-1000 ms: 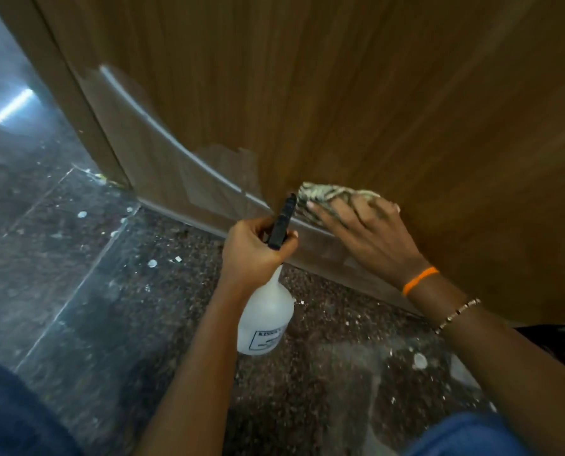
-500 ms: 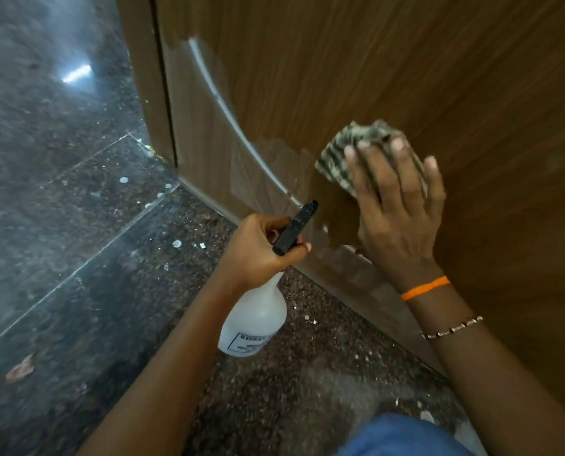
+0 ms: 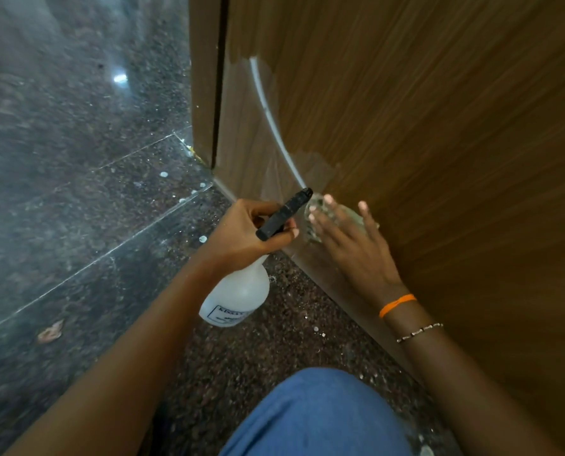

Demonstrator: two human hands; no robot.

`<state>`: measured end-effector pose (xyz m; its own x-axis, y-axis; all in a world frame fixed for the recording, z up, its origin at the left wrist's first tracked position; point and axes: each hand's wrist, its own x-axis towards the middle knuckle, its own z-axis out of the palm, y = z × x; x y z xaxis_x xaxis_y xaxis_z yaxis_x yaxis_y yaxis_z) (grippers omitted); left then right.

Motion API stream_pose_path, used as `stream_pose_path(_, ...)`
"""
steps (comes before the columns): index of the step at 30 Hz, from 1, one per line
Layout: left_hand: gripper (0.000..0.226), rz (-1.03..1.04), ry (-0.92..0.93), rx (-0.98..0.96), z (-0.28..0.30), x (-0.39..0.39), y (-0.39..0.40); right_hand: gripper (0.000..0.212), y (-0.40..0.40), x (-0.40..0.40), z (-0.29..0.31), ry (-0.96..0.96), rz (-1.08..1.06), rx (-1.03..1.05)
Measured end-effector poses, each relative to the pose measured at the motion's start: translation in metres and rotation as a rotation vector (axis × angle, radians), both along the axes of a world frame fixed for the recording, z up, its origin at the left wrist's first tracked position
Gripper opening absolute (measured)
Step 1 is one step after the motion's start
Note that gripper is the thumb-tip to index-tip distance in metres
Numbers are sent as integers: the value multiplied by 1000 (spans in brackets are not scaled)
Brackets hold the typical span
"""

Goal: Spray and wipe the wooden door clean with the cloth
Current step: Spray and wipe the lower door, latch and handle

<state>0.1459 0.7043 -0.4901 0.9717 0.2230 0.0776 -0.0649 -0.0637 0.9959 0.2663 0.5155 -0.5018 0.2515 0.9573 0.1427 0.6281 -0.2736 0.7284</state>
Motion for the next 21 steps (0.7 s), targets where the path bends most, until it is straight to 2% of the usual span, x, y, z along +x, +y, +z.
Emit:
stream_pose_path(3,9,43,58,-2,9,-6,7,58,20,7,42,-31,12,288)
stream_pose_path(6,11,104,81,-19,20,-5,14,56,35,12,73,-56,17,410)
stream_pose_path(11,32,239,99,88,12,3,21,50,38,14,73,-110,62,306)
stream_pose_path(16,32,291,75,344,-3,12,36,49,42,11,39,-103,44,286)
stream_pose_path(21,29,241,31,375,-23,14,47,56,37,6,-20,60,36,-18)
